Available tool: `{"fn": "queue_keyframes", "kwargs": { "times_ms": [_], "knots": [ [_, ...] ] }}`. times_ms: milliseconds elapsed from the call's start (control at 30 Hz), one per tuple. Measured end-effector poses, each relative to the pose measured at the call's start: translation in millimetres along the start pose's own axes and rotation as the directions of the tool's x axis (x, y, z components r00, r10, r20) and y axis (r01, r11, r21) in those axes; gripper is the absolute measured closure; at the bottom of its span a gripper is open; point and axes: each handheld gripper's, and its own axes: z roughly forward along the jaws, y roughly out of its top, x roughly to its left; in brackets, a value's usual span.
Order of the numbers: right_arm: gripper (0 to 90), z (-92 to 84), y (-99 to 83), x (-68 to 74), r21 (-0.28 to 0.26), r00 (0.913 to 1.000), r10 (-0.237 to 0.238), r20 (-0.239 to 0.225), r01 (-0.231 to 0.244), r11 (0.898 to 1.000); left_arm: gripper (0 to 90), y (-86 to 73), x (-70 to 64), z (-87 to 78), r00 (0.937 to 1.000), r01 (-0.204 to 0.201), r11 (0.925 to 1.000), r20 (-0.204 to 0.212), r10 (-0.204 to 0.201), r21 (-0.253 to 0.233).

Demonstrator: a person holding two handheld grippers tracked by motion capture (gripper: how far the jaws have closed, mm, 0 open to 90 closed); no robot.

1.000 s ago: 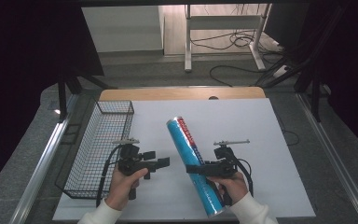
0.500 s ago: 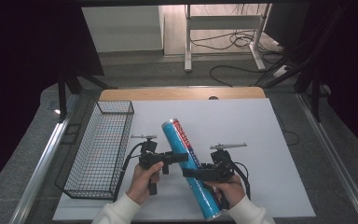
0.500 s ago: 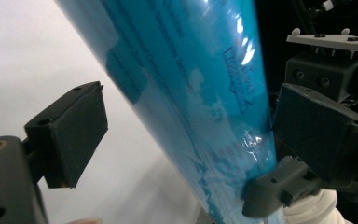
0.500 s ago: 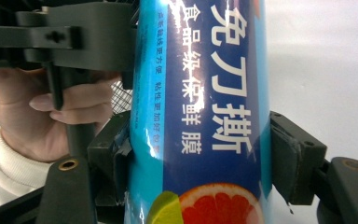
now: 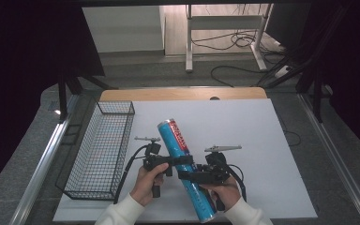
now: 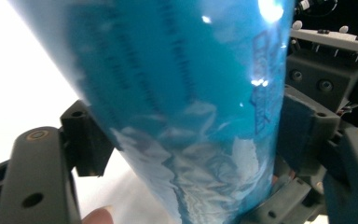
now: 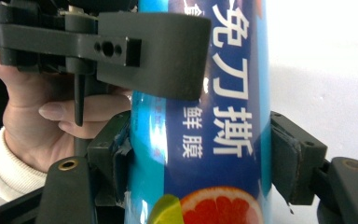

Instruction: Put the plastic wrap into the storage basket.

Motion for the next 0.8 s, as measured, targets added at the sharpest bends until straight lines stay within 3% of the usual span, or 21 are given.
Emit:
{"fn": "queue_keyframes", "kwargs": {
  "times_ms": [100, 200, 267, 333, 433, 600, 633, 800],
  "knots": [
    [31.4, 4.8, -1.9, 1.1, 0.006, 0.9999, -0.014, 0.002, 0.014, 1.000, 29.0, -0.1, -3.1, -1.9, 0.9994, -0.031, 0.9995, -0.017, 0.031, -0.009],
    [28.7, 7.0, -2.0, 0.9, 0.002, 0.9994, -0.011, -0.034, 0.011, 1.000, 30.2, 0.9, -2.7, -4.9, 0.9996, -0.029, 0.9995, -0.001, 0.029, -0.013],
    [19.3, 7.3, -1.5, 1.2, -0.006, 0.9966, -0.017, -0.080, 0.017, 1.000, 30.6, 2.1, -1.7, -8.1, 0.9997, -0.021, 0.9996, 0.015, 0.021, -0.021],
    [14.9, 6.6, -1.6, 1.6, -0.016, 0.9960, -0.023, -0.087, 0.022, 1.000, 30.8, 2.6, -1.8, -9.7, 0.9995, -0.026, 0.9994, 0.015, 0.026, -0.023],
    [8.6, -1.0, -1.8, -1.3, -0.037, 0.9967, -0.034, -0.074, 0.032, 0.999, 31.2, 4.2, -3.5, -17.7, 0.9992, -0.036, 0.9984, 0.014, 0.036, -0.044],
    [8.1, -17.6, -3.3, -9.8, -0.057, 0.9967, -0.058, -0.058, 0.055, 0.997, 31.4, 6.7, -7.4, -35.9, 0.9986, -0.051, 0.9953, 0.009, 0.052, -0.082],
    [9.0, -29.3, -3.4, -17.0, -0.087, 0.9974, -0.062, -0.036, 0.058, 0.994, 31.5, 6.9, -8.1, -39.7, 0.9987, -0.050, 0.9950, 0.009, 0.051, -0.087],
    [9.6, -50.7, -3.6, -33.8, -0.118, 0.9983, -0.057, -0.011, 0.056, 0.991, 31.5, 8.0, -10.5, -57.7, 0.9981, -0.059, 0.9917, 0.008, 0.061, -0.114]
  ]
}}
